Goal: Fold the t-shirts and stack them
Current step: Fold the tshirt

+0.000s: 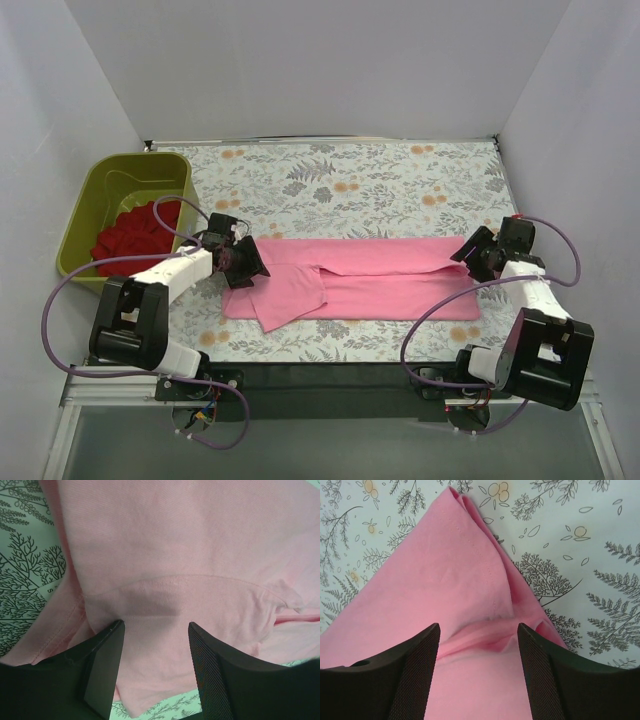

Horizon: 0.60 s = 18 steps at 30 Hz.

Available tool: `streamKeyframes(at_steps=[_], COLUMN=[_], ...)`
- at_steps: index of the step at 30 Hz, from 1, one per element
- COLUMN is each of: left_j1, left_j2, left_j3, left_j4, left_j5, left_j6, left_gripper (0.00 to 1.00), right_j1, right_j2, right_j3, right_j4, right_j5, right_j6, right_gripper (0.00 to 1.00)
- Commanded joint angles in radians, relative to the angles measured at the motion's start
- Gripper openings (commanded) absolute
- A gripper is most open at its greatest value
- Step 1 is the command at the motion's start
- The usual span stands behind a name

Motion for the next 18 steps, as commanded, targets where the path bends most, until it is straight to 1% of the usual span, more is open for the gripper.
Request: streamKeyframes(at_steps=[1,5,11,18], left_j1=[0.003,0.003,0.003,0.003], left_j2=[-0.011,-0.022,-0.02,-0.026], left_j3=[-0.029,-0.03,-0.024,-0.027], left_j4=[0.027,0.027,0.029,0.026], left_j5=[-0.068,-0.074,-0.066,-0.08], left_j6=[0.047,0.054,0.058,0.06], left_gripper=[0.51,0.51,0.51,0.51], right_j1=[-0.018,-0.02,-0.02,-0.021], right_j2=[-0.029,-0.05,-0.012,0.025], right_j3=[-0.024,-0.047,-0.072,-0.112], right_j4=[0.055,0.083,0.115,0.204], right_j5=[-0.031,-0.028,-0.043,-0.038], right_j6=[0.12,0.194,0.254,0.314], right_gripper=[0.6,0.59,0.57,0.54])
